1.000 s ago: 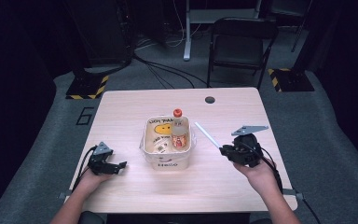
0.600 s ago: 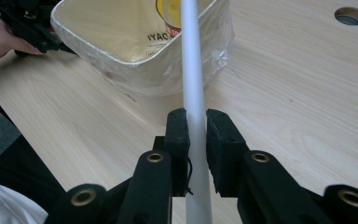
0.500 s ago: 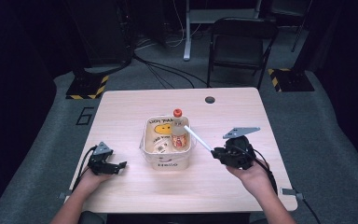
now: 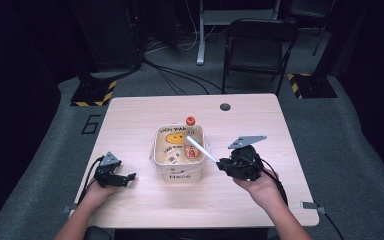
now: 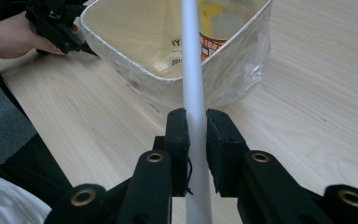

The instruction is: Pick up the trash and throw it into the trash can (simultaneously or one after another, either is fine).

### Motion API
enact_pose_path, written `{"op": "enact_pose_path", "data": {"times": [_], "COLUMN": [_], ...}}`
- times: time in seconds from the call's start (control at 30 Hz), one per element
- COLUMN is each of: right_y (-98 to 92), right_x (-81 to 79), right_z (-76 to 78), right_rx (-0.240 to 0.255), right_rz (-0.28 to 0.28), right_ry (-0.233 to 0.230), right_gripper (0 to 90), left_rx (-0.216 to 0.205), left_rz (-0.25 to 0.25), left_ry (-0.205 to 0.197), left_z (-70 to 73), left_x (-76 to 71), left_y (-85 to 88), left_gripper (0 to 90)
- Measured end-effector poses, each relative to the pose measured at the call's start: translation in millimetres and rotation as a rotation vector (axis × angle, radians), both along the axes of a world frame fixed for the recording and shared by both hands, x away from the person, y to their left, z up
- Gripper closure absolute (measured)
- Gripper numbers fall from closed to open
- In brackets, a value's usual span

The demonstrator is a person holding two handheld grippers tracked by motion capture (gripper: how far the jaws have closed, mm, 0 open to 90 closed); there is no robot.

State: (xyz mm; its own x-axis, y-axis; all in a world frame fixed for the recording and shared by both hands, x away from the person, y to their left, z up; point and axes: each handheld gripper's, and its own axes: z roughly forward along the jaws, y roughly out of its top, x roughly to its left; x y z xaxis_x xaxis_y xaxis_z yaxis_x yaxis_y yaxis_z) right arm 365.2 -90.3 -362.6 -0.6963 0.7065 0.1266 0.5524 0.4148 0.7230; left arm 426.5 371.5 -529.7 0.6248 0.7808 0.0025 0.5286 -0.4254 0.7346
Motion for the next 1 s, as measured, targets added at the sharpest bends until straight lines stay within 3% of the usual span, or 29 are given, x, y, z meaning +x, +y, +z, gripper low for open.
{"op": "enact_pose_path", "data": {"times": [1.0], "right_y": [35.5], "right_x": [28.4], "right_z": [-5.9], "right_rx": [-0.03], "right_rz": [0.04], "right_ry": [-0.001], "right_gripper": [78.4], "left_rx": [0.0], "left_rz": [0.0], "left_ry": [0.0], "left_z": [0.0], "left_x": [0.0], "left_y": [0.0], "left_gripper": [10.5]}}
